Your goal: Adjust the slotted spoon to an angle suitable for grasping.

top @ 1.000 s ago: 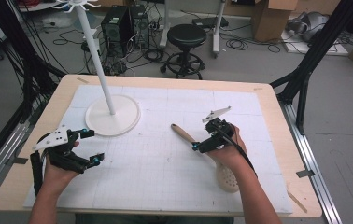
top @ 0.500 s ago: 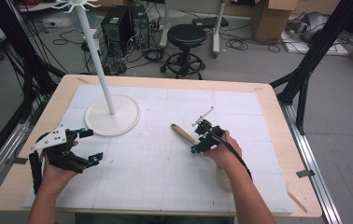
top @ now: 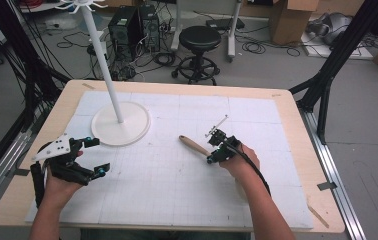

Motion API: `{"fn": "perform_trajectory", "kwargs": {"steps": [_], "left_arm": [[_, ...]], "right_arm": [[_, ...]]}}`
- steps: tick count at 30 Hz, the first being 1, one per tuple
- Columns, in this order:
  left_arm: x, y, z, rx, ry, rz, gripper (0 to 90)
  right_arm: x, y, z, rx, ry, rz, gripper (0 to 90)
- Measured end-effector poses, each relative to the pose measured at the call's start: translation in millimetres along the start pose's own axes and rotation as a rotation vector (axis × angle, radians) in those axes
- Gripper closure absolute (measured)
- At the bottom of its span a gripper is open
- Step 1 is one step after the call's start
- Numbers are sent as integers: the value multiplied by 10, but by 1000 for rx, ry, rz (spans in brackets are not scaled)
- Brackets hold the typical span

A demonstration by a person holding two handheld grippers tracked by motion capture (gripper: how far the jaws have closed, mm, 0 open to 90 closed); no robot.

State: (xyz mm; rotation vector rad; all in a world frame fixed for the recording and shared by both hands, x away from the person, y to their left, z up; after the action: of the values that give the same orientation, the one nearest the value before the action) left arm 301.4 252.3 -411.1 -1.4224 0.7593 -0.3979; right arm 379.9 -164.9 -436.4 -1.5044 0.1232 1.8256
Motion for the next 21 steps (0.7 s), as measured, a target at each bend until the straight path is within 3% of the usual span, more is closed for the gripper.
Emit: {"fn": "perform_trajectory", "kwargs": {"steps": [13, 21], "left_arm": [[2, -28, -28, 6, 10, -4, 16], [3, -28, -33, 9, 17, -3, 17]], "right_arm": [[-443, -195, 326, -122, -2, -153, 767], [-526, -276, 427, -163, 7, -164, 766]]}}
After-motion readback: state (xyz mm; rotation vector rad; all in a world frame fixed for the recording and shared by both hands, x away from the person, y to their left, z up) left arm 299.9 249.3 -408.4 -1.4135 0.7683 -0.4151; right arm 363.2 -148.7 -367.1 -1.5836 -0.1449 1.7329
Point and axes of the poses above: each handheld gripper's, and its own axes: x roughly forward along the jaws, y roughly out of its underside, z roughly to its left, the point moved 3 cm from there along x, roughly forward along the jaws, and after that the axes turned 15 degrees about -y, right-handed, at the moved point
